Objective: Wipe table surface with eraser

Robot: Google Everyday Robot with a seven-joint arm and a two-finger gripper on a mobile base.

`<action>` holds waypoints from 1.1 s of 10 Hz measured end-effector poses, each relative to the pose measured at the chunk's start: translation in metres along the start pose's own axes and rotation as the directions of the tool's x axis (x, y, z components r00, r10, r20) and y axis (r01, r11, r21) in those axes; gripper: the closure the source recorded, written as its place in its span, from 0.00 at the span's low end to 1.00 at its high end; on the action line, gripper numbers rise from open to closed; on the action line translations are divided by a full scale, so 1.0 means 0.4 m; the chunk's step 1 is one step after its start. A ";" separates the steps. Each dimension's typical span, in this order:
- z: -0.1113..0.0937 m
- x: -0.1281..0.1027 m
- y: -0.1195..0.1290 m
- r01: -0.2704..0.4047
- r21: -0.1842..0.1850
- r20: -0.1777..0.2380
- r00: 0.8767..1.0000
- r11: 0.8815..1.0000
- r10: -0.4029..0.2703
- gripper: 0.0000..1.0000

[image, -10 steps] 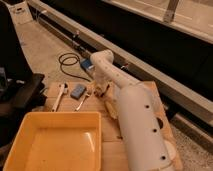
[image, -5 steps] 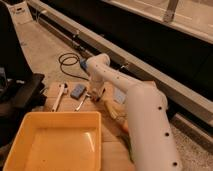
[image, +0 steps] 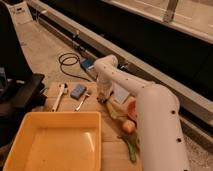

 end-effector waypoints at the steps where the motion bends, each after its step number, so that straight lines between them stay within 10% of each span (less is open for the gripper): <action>1: -0.003 0.028 0.000 0.004 -0.013 -0.012 1.000 1.000 -0.005 0.98; 6: -0.006 0.026 -0.145 0.114 -0.016 -0.044 0.992 0.993 -0.115 0.98; 11: 0.011 -0.063 -0.139 0.156 0.011 -0.001 0.988 0.988 -0.156 0.98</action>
